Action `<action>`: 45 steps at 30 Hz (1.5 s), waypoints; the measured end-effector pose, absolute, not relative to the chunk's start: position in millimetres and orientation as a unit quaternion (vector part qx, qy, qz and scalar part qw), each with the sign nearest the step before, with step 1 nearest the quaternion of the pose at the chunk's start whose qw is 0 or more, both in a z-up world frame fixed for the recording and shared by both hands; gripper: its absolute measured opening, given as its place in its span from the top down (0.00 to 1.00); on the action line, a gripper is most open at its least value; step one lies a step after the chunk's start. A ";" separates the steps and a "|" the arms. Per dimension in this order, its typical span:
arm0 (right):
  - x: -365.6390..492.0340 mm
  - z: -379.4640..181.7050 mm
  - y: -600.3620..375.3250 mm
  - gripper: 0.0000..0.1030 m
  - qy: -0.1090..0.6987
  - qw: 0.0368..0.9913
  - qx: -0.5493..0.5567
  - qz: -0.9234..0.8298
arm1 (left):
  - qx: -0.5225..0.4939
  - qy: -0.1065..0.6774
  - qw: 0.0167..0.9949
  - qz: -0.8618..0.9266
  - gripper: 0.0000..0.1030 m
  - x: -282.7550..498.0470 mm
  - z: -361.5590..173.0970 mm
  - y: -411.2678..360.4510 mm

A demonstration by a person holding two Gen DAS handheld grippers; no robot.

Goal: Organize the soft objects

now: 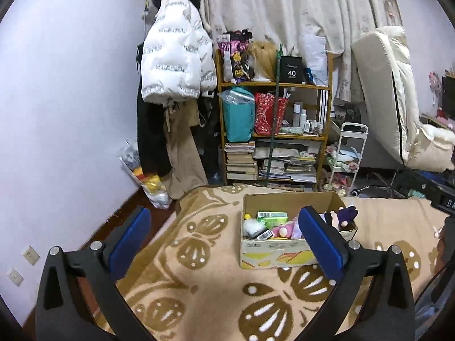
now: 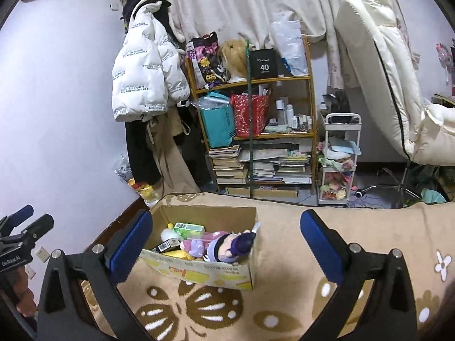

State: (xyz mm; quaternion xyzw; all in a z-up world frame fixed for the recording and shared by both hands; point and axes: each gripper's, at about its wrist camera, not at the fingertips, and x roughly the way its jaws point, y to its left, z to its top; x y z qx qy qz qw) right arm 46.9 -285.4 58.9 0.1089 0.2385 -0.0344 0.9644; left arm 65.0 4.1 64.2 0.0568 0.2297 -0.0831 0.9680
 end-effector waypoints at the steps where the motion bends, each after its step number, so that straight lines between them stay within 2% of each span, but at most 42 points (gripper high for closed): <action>1: 42.2 60.3 -285.9 0.00 0.235 0.965 0.107 -0.038 | 0.065 0.223 0.969 -0.080 0.01 58.9 65.8 4.3; 11: -6.9 66.8 -277.4 0.00 0.217 0.971 0.095 -0.039 | 0.079 0.197 0.976 -0.052 0.01 22.9 61.7 15.2; 21: -32.6 70.7 -262.8 0.00 0.173 0.981 0.069 -0.047 | 0.060 0.213 0.974 -0.056 0.01 18.8 49.3 27.3; 45: -24.2 48.0 -257.1 0.00 0.188 0.979 0.052 -0.065 | 0.077 0.209 0.973 -0.060 0.01 20.3 26.5 11.6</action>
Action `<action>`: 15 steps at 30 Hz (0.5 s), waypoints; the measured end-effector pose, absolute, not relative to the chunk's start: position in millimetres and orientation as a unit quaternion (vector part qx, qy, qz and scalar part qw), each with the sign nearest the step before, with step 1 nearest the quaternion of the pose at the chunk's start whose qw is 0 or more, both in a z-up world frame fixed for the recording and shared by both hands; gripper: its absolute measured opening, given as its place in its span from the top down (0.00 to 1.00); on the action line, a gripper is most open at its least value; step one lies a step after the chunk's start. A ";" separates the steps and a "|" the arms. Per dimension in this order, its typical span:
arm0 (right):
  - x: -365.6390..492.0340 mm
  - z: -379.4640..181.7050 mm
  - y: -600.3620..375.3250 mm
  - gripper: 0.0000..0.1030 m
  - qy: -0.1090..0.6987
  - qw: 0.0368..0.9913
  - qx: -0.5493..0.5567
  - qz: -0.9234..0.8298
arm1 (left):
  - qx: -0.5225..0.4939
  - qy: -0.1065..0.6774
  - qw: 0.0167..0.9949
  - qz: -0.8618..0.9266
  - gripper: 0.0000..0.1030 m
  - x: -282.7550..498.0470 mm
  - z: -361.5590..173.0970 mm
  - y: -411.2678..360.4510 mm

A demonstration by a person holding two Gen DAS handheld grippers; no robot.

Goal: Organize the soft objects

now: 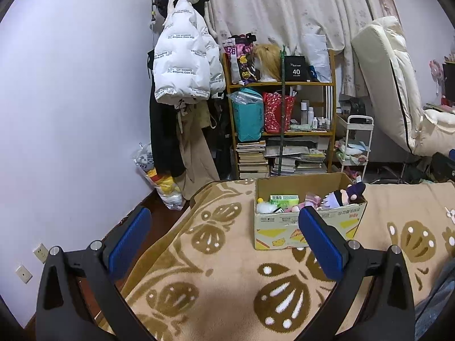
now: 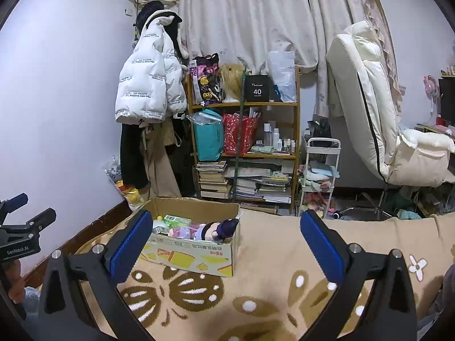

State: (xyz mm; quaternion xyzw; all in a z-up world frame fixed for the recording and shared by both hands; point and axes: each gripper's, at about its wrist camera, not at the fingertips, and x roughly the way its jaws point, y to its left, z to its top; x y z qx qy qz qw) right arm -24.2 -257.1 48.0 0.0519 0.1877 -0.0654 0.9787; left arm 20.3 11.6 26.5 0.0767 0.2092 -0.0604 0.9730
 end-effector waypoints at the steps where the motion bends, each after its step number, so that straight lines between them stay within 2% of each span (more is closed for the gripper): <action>1: -24.0 47.0 -258.0 0.00 0.188 0.979 0.053 -0.065 | 0.076 0.210 0.973 -0.061 0.01 20.7 26.5 11.1; 15: -18.0 39.0 -258.3 0.00 0.207 0.975 0.052 -0.066 | 0.096 0.214 0.970 -0.059 0.01 22.8 22.0 7.3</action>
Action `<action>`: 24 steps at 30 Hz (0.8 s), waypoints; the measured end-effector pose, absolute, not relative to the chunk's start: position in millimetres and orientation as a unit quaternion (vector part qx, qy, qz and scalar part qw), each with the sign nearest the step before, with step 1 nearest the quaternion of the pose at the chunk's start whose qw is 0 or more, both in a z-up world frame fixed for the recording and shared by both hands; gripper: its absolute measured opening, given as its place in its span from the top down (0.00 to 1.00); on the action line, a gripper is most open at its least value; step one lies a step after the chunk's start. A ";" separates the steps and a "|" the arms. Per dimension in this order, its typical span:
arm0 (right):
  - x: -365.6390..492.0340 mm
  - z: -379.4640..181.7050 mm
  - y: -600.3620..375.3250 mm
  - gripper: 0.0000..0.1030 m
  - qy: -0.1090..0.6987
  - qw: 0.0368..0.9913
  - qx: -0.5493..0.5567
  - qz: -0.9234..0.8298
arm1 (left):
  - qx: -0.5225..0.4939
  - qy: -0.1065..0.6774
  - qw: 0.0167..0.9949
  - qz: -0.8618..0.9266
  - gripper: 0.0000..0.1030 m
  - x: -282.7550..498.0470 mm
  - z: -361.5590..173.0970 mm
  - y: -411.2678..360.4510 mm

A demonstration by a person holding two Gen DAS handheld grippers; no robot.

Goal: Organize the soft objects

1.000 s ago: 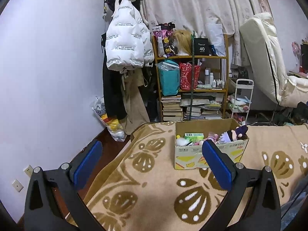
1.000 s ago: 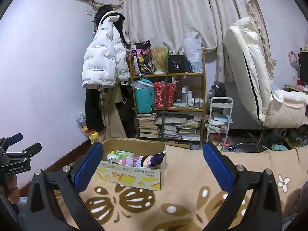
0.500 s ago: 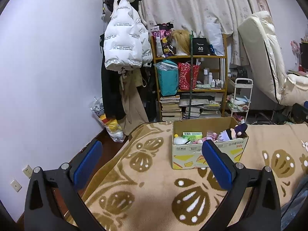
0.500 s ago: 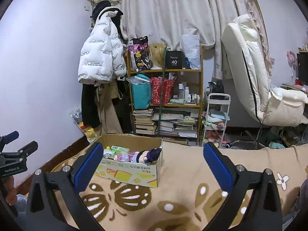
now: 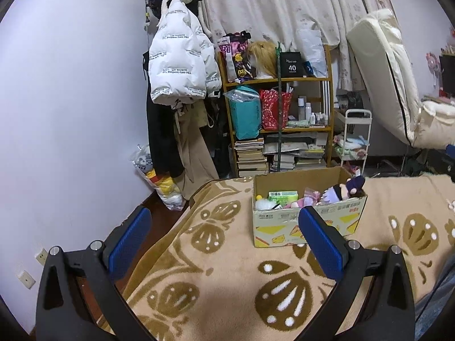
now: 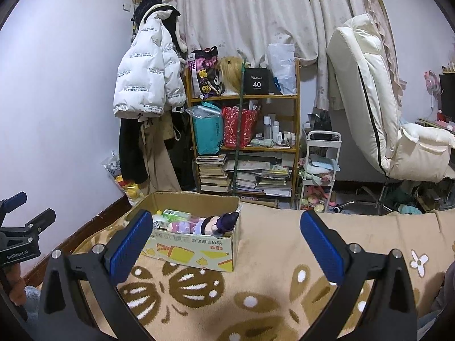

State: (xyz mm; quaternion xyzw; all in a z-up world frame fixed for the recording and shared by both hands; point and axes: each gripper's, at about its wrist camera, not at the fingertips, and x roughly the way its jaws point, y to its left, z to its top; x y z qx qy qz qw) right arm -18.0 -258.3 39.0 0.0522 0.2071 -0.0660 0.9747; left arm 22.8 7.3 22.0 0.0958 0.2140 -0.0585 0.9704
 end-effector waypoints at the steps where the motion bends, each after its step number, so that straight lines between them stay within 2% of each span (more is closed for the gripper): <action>1: -17.7 38.5 -259.3 0.00 0.209 0.974 0.053 -0.067 | 0.101 0.214 0.970 -0.055 0.01 23.1 21.2 6.5; 24: -17.0 34.6 -264.8 0.00 0.214 0.972 0.062 -0.071 | 0.096 0.223 0.968 -0.068 0.01 22.3 19.7 5.7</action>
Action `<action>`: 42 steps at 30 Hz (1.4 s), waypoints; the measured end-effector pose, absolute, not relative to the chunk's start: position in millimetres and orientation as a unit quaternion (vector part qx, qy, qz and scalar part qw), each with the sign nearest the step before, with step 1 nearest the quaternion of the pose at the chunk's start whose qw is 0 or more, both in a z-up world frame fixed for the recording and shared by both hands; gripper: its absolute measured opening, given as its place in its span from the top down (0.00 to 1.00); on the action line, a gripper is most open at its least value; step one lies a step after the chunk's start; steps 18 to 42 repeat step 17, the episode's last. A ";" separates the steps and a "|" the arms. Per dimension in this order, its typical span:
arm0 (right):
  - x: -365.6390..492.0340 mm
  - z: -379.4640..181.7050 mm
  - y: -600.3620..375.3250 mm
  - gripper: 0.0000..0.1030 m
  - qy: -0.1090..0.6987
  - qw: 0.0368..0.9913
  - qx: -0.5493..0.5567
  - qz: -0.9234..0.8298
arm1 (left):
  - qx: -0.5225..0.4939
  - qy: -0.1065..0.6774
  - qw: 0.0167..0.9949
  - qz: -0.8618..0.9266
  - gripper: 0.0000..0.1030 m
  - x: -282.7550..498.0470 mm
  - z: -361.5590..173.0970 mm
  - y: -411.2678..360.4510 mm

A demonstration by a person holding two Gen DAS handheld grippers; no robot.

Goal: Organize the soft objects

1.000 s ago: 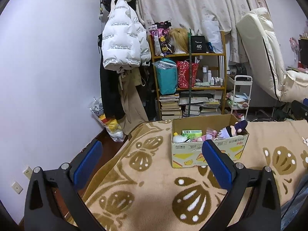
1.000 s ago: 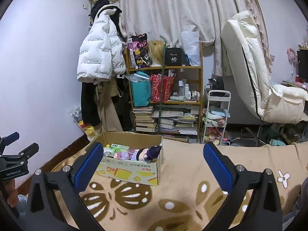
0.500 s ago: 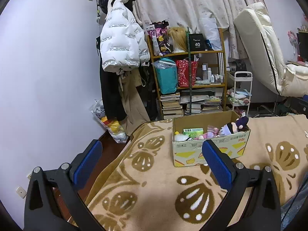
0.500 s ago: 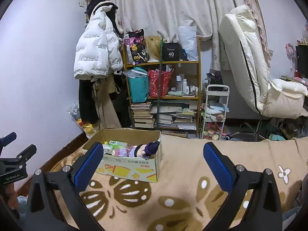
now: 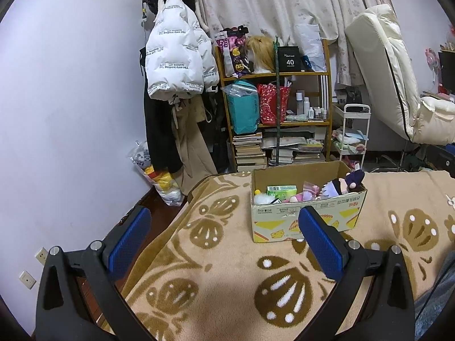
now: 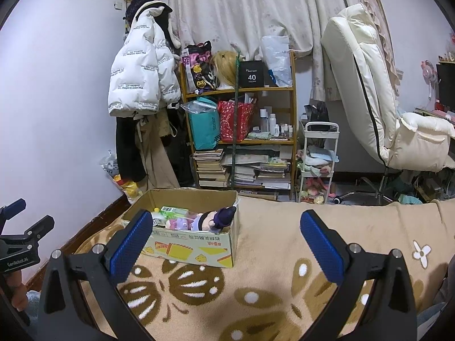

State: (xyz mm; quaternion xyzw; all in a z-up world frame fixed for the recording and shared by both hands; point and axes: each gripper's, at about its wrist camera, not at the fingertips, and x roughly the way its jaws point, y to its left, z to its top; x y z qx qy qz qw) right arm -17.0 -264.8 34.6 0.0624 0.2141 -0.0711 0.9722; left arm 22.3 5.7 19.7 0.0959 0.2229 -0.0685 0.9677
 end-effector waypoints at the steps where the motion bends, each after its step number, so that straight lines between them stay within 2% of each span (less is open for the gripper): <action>1: -17.0 34.3 -264.8 0.00 0.214 0.972 0.062 -0.072 | 0.098 0.222 0.968 -0.069 0.01 21.7 19.7 5.2; 42: -16.9 34.6 -265.9 0.00 0.216 0.972 0.065 -0.071 | 0.099 0.216 0.969 -0.068 0.01 19.5 17.8 2.7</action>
